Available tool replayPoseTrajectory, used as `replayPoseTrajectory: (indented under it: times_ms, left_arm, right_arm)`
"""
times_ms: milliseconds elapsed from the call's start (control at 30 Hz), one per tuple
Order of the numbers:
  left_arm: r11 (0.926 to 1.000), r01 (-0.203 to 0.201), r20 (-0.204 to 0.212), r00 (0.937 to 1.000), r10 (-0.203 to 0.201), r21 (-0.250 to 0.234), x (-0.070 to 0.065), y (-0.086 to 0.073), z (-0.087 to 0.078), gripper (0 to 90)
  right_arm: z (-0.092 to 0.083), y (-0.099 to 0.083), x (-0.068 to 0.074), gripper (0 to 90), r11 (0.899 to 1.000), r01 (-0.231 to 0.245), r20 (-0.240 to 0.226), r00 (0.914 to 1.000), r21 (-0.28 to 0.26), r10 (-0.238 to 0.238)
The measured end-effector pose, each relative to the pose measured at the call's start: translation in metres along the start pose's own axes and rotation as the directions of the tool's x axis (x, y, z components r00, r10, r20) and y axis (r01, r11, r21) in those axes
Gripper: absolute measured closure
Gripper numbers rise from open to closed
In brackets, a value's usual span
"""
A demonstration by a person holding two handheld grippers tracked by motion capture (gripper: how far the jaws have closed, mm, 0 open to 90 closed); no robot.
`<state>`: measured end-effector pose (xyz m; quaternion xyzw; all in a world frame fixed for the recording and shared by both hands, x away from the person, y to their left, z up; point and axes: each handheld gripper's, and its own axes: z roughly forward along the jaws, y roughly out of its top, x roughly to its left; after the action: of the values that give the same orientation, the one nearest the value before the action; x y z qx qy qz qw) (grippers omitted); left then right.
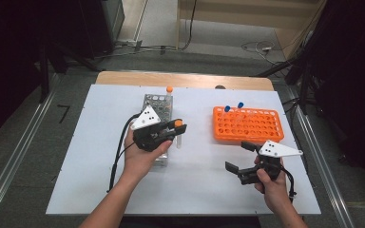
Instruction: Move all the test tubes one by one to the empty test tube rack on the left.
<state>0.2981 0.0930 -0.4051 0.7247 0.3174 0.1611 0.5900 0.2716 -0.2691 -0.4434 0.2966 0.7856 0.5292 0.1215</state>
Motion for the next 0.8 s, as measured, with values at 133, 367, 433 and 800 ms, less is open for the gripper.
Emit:
replayPoseTrajectory:
  times_ms: [133, 367, 433, 800]
  left_arm:
    - [1.0000, -0.002, -0.028, 0.9996, 0.002, -0.002, 0.010, 0.005, 0.002, 70.4]
    - [0.9999, -0.008, -0.078, 0.9969, 0.007, -0.011, 0.028, 0.018, 0.007, 70.4]
    - [0.9999, -0.011, -0.092, 0.9957, 0.009, -0.013, 0.034, 0.021, 0.009, 70.4]
    - [0.9998, 0.000, -0.170, 0.9854, -0.003, -0.020, 0.066, 0.031, 0.025, 70.4]
  right_arm:
    - [-0.009, -0.005, -0.004, 0.0, 1.000, -0.005, 0.021, 0.9998, 0.003, 0.005]
    - [-0.024, -0.014, -0.011, 0.0, 1.000, -0.019, 0.048, 0.9987, 0.012, 0.018]
    - [-0.027, -0.016, -0.014, 0.0, 1.000, -0.025, 0.062, 0.9978, 0.017, 0.023]
    - [-0.030, -0.018, -0.023, 0.0, 0.999, -0.035, 0.081, 0.9961, 0.017, 0.033]
